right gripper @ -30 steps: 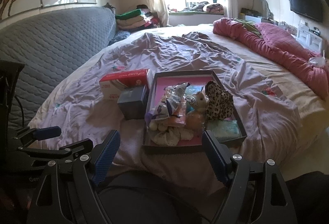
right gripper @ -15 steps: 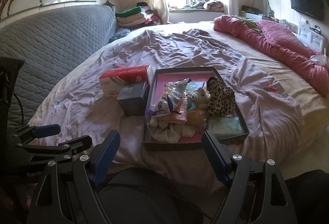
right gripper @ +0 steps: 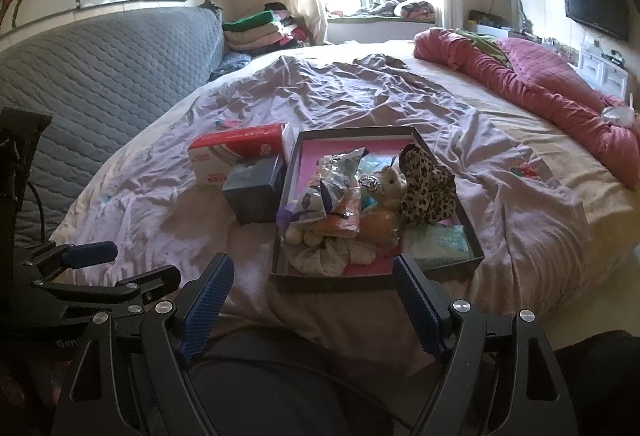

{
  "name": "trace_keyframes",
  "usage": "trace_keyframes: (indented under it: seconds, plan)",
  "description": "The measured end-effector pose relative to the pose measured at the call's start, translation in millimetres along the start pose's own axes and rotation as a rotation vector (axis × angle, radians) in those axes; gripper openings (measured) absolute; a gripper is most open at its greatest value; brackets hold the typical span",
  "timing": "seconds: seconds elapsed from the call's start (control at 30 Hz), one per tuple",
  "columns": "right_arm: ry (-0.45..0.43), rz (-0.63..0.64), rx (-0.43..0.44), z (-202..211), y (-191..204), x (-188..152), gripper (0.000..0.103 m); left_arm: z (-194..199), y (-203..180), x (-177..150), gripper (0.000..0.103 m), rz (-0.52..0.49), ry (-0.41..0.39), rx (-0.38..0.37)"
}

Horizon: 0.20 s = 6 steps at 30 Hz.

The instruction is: Organize soft objects

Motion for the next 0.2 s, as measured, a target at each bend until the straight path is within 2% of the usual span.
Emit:
trace_keyframes:
  seconds: [0.2]
  plan:
    - [0.011, -0.007, -0.007, -10, -5, -3, 0.083, -8, 8, 0, 0.085, 0.019, -0.009, -0.011]
Point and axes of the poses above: each gripper's, at about its wrist camera, not at the fingertips, and z roughly against the way its jaws point, y to its left, x to its top, the point moved 5 cm from there along -z, roughly the way its jaws point, and after that the axes turned 14 degrees about -x, right-handed, at the moved point
